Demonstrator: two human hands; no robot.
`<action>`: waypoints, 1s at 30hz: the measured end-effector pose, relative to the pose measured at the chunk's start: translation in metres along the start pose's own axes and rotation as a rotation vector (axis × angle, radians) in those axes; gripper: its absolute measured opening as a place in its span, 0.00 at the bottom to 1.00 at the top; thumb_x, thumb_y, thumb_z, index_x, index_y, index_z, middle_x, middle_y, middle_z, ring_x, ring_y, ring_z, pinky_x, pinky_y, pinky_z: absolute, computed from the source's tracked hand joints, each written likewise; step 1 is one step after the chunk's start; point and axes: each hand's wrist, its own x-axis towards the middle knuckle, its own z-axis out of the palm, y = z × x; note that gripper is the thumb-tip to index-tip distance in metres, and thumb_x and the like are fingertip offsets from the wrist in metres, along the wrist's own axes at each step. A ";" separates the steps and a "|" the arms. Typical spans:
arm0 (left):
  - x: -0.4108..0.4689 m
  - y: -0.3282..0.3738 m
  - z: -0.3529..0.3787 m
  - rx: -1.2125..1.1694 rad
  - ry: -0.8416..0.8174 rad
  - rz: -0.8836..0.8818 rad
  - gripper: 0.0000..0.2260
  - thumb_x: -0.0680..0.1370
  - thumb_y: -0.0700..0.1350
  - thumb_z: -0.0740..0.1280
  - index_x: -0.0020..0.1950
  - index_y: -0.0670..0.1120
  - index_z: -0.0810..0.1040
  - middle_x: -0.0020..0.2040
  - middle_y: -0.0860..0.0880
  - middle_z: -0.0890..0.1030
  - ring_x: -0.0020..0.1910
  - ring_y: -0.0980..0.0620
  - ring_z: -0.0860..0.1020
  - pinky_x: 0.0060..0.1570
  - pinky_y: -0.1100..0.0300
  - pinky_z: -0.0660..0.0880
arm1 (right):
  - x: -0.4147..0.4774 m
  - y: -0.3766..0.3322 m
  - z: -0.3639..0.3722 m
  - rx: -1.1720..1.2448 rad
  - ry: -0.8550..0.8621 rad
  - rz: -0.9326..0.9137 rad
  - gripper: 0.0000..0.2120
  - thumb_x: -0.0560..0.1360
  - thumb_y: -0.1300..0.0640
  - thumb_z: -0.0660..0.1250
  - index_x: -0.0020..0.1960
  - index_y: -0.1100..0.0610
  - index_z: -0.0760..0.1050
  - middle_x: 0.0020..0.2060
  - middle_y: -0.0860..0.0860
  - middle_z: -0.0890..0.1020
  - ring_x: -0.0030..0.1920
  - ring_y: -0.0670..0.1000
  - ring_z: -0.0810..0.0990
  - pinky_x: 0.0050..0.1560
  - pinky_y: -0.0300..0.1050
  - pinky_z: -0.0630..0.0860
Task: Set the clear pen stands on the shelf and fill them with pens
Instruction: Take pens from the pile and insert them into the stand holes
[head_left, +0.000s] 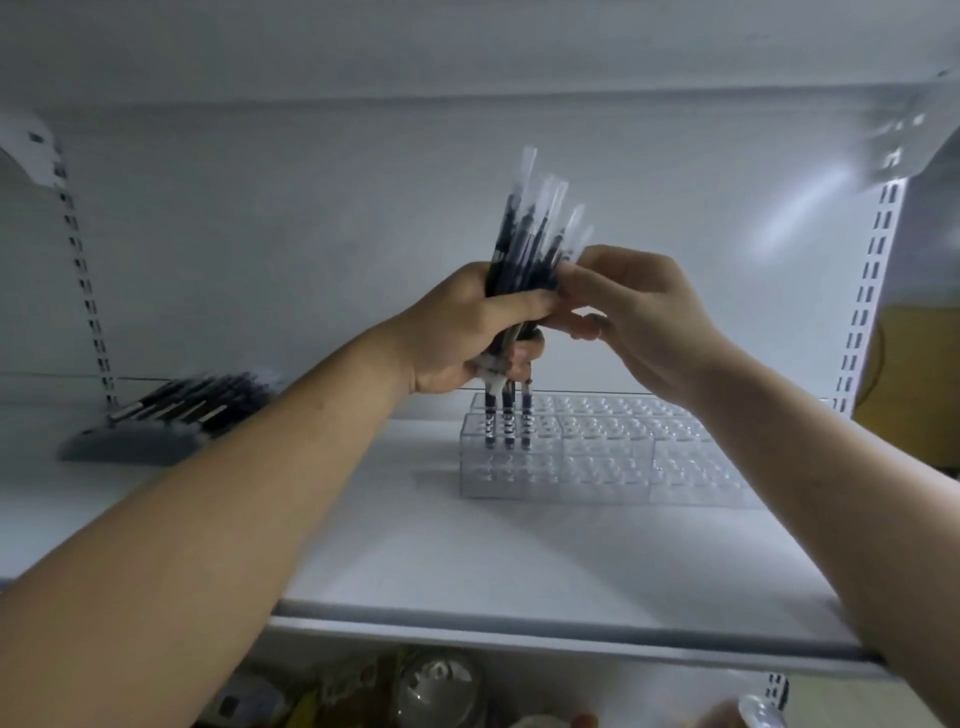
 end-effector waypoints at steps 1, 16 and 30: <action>0.001 -0.002 0.000 0.028 0.015 -0.002 0.08 0.87 0.40 0.63 0.62 0.36 0.74 0.46 0.37 0.85 0.32 0.51 0.72 0.35 0.54 0.66 | 0.000 0.000 0.000 -0.008 0.020 0.004 0.14 0.77 0.52 0.76 0.45 0.65 0.83 0.42 0.66 0.82 0.48 0.70 0.82 0.53 0.68 0.79; -0.002 -0.013 -0.025 0.099 0.012 -0.069 0.09 0.87 0.45 0.63 0.60 0.40 0.78 0.36 0.49 0.73 0.29 0.53 0.65 0.29 0.58 0.66 | 0.007 -0.001 -0.023 -0.353 0.371 -0.065 0.07 0.83 0.60 0.66 0.49 0.58 0.82 0.39 0.51 0.88 0.38 0.51 0.88 0.40 0.44 0.82; 0.000 -0.011 -0.024 -0.004 0.090 0.031 0.22 0.86 0.58 0.58 0.63 0.40 0.75 0.35 0.50 0.69 0.27 0.53 0.61 0.27 0.60 0.62 | -0.005 0.006 -0.002 -0.760 0.005 0.030 0.05 0.82 0.61 0.68 0.51 0.61 0.82 0.41 0.50 0.88 0.39 0.45 0.88 0.50 0.56 0.85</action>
